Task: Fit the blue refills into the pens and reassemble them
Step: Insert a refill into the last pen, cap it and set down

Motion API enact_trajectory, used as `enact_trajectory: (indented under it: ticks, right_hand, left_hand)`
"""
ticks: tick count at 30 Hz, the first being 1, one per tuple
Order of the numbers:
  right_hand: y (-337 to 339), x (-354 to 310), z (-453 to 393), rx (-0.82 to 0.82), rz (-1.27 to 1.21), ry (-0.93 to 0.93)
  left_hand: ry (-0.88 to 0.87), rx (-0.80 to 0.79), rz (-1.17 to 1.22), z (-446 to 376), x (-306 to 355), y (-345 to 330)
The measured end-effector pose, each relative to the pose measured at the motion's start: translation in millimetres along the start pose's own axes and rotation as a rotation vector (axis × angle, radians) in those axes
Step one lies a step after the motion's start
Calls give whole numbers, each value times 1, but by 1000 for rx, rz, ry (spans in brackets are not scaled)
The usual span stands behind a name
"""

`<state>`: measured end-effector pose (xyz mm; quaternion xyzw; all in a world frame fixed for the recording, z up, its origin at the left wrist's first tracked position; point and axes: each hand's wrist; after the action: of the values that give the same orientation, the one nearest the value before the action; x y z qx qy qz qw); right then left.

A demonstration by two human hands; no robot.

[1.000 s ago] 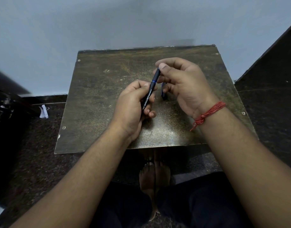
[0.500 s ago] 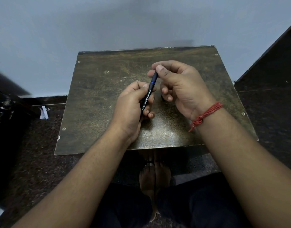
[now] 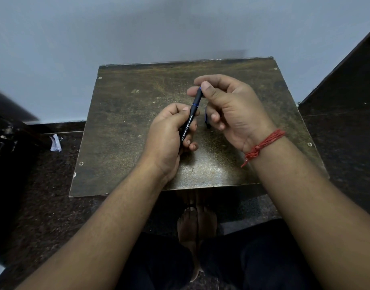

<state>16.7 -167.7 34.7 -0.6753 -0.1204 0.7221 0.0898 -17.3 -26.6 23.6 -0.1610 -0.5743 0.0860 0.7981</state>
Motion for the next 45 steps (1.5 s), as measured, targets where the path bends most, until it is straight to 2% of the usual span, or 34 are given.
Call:
enact_trajectory:
  ticks: [8,16,25,31,39,45]
  right_hand:
    - [-4,7,-1,78,72,12]
    - [-1,2,-1,-18,-35,-16]
    - [-3,6,-1,61,13,-19]
    - [2,3,-1,-48,-92,-87]
    - [-6,7,-1,70,-27,-77]
    - [-2,3,-1,15,-55,-92]
  left_hand:
    - [10,-9,1,0,-1,-2]
    - [7,4,3,0,0,-1]
    - [7,-3,4,0,-2,-1]
    - [-3,6,19,-2,-1,-1]
    - [3,-13,24,-1,-2,-2]
    - [11,0,35,-2,-2,-1]
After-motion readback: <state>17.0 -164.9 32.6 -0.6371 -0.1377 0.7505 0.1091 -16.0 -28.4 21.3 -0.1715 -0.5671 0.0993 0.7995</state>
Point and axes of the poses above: each hand's wrist, its own z-axis away from the middle knuckle, its own y-axis out of the back of the hand, x = y × z, and after that the axes turned 4 degrees about y, right-handed
